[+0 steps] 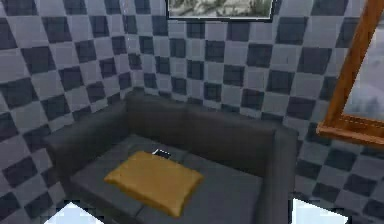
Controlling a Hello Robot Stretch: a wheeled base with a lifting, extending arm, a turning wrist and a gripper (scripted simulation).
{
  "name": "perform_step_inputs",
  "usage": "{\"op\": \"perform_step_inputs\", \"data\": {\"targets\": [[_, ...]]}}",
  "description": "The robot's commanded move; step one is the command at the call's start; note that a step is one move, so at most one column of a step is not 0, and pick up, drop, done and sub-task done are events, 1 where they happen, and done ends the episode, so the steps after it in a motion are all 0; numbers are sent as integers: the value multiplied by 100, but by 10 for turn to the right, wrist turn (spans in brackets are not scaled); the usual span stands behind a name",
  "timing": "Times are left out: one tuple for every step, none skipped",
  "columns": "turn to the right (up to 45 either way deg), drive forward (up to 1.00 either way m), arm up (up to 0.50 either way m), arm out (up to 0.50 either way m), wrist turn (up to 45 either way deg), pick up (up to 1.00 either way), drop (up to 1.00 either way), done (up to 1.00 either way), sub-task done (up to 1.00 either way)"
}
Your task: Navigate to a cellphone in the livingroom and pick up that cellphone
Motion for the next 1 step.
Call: {"op": "perform_step_inputs", "data": {"targets": [[-450, 0, 0, 0, 0, 0, 0, 0, 0]]}}
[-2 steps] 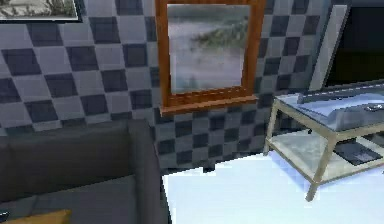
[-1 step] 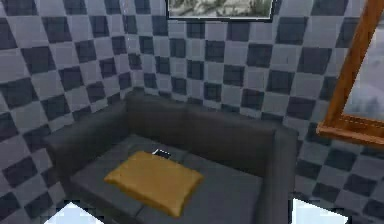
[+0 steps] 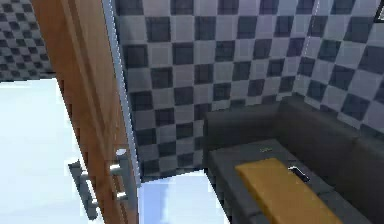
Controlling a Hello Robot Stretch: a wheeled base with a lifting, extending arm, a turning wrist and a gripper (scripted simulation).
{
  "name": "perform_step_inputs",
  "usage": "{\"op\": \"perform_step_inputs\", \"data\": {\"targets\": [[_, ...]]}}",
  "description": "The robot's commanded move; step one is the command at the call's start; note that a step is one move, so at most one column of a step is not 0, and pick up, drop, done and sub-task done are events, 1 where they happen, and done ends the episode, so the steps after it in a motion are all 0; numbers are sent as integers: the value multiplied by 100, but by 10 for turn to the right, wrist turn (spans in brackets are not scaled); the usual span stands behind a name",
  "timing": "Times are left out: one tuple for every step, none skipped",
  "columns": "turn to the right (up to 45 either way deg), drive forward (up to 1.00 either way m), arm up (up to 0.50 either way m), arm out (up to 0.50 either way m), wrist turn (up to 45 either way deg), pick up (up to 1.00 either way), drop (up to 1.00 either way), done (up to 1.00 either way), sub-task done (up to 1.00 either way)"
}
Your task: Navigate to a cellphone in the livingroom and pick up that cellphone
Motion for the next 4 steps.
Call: {"op": "perform_step_inputs", "data": {"targets": [[-450, 0, 0, 0, 0, 0, 0, 0, 0], [-90, 0, 0, 0, 0, 0, 0, 0, 0], [450, 0, 0, 0, 0, 0, 0, 0, 0], [150, 0, 0, 0, 0, 0, 0, 0, 0]]}}
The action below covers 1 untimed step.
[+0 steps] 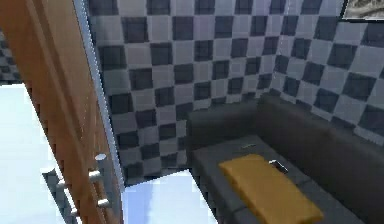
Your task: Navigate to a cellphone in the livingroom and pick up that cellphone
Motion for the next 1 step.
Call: {"op": "perform_step_inputs", "data": {"targets": [[0, 55, 0, 0, 0, 0, 0, 0, 0]]}}
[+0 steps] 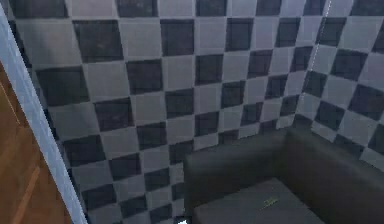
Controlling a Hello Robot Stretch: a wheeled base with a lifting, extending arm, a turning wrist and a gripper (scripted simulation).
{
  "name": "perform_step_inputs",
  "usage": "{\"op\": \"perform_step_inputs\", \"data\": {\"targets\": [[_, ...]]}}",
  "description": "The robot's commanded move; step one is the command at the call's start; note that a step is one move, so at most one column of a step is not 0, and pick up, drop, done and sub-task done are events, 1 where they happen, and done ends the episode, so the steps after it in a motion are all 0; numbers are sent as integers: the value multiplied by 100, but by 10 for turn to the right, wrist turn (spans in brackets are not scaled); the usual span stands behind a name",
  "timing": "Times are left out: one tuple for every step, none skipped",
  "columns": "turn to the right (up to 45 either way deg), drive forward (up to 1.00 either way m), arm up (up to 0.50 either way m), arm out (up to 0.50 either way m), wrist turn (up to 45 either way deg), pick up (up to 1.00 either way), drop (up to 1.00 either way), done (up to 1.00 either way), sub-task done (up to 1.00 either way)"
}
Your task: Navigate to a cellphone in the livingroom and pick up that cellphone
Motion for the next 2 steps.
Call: {"op": "perform_step_inputs", "data": {"targets": [[-150, 0, 0, 0, 0, 0, 0, 0, 0], [0, 25, 0, 0, 0, 0, 0, 0, 0]]}}
